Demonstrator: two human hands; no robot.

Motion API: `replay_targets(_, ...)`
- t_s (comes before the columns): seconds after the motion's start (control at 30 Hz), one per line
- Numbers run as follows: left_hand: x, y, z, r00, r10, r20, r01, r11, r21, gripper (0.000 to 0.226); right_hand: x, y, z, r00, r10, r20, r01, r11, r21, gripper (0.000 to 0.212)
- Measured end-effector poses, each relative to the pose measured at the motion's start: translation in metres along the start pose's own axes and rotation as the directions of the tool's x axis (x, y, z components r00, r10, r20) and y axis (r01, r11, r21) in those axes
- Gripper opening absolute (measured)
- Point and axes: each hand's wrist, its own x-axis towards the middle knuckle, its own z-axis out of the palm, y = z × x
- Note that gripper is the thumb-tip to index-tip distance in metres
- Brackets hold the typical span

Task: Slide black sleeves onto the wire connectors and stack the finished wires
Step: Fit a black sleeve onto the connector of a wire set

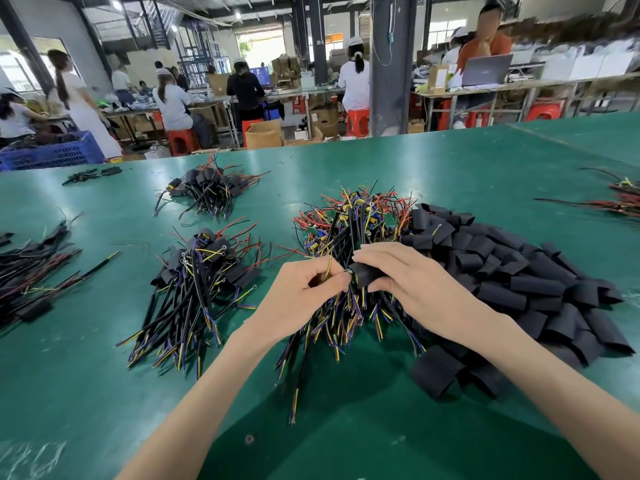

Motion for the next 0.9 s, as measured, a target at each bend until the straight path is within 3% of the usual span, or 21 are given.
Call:
replay_targets(0.5, -0.0008, 0.002, 0.003, 0.999, 0.044, -0.019, -0.042, 0.995, 0.093, 0.021, -0.0021, -0.0044, 0.0007, 0.999, 0.007, 0.043, -0.006, 1.0, -0.004, 0.033)
replay_targets(0.67, 0.0008, 0.0003, 0.0042, 0.995, 0.008, -0.095, 0.004, 0.993, 0.122, 0.022, -0.0004, -0.0075, 0.0011, 0.999, -0.012, 0.033, 0.012, 1.0, -0.015, 0.033)
replay_targets(0.9, 0.0015, 0.0003, 0.0012, 0.984, 0.108, -0.143, -0.081, 0.98, 0.182, 0.015, -0.0006, -0.0076, 0.0029, 1.0, 0.015, -0.002, -0.015, 1.0, -0.017, 0.039)
